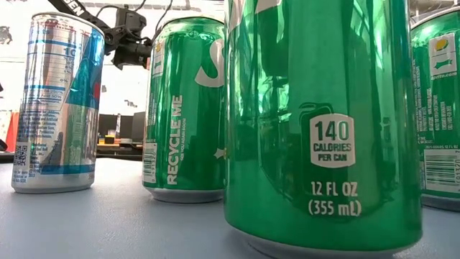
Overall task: Place canned beverage on shelf
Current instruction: Put the white blue soda can on the shelf aligned to the other white blue soda can
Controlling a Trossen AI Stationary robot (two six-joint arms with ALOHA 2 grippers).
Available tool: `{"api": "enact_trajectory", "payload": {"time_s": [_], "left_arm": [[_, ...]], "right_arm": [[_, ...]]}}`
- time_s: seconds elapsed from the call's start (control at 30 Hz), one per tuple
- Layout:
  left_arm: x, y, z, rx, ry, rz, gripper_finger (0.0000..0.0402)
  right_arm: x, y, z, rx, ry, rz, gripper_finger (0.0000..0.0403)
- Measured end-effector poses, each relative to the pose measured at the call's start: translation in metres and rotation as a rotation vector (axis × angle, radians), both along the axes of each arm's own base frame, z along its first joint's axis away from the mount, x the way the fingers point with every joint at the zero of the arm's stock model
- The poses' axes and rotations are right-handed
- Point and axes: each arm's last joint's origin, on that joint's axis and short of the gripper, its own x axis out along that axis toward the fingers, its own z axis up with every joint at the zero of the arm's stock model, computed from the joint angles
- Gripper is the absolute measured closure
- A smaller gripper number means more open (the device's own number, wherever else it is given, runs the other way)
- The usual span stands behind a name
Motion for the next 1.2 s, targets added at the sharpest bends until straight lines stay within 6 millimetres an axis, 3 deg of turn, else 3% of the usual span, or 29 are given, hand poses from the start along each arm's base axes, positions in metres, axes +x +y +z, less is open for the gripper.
{"api": "enact_trajectory", "payload": {"time_s": [1.2], "left_arm": [[0.0076, -0.0042, -0.0035, -0.004, 0.024, 0.046, 0.0146]], "right_arm": [[0.0000, 0.0000, 0.0000, 0.002, -0.001, 0.000, 0.0132]]}}
